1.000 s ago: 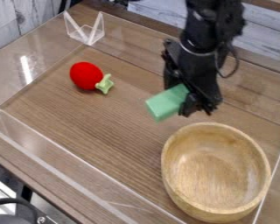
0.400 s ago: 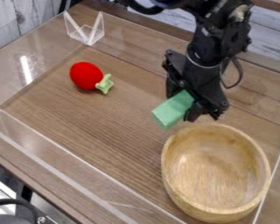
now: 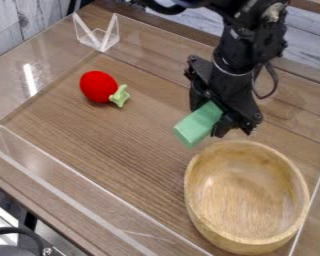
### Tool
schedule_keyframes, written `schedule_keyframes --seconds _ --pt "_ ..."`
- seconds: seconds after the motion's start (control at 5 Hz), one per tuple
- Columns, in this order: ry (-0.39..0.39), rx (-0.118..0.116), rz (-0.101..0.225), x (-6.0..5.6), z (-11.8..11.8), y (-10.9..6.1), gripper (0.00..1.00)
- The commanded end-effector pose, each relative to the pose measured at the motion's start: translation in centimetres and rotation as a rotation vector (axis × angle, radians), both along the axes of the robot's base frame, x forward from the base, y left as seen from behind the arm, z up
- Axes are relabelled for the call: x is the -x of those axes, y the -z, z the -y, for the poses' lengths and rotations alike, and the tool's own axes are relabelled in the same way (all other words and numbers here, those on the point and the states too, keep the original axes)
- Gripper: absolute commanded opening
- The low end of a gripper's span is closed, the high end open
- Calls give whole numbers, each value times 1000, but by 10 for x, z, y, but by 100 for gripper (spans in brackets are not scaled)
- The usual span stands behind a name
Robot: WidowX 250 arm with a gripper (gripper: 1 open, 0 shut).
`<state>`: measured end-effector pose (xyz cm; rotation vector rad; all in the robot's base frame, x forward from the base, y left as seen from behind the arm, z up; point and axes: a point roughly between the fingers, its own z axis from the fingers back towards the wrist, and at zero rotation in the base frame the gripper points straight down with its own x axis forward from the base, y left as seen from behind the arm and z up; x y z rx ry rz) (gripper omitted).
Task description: Remove the green block from the brown bowl and put it on the table
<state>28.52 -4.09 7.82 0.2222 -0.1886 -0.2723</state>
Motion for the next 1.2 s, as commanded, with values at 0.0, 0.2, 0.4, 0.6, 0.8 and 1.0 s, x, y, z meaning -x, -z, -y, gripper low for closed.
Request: schedule_keyframes --seconds 0.0,0.2,0.4,0.6,0.8,1.0 --pt "31 28 87 -6 4 -20 0" --pt "11 32 92 -7 8 -17 0" --pt "-9 36 98 -9 13 -13 0" --pt "-68 40 105 -11 0 -16 0" --pt "-124 45 112 -12 -13 -19 0" --pt "-166 51 119 -13 -20 -20 0"
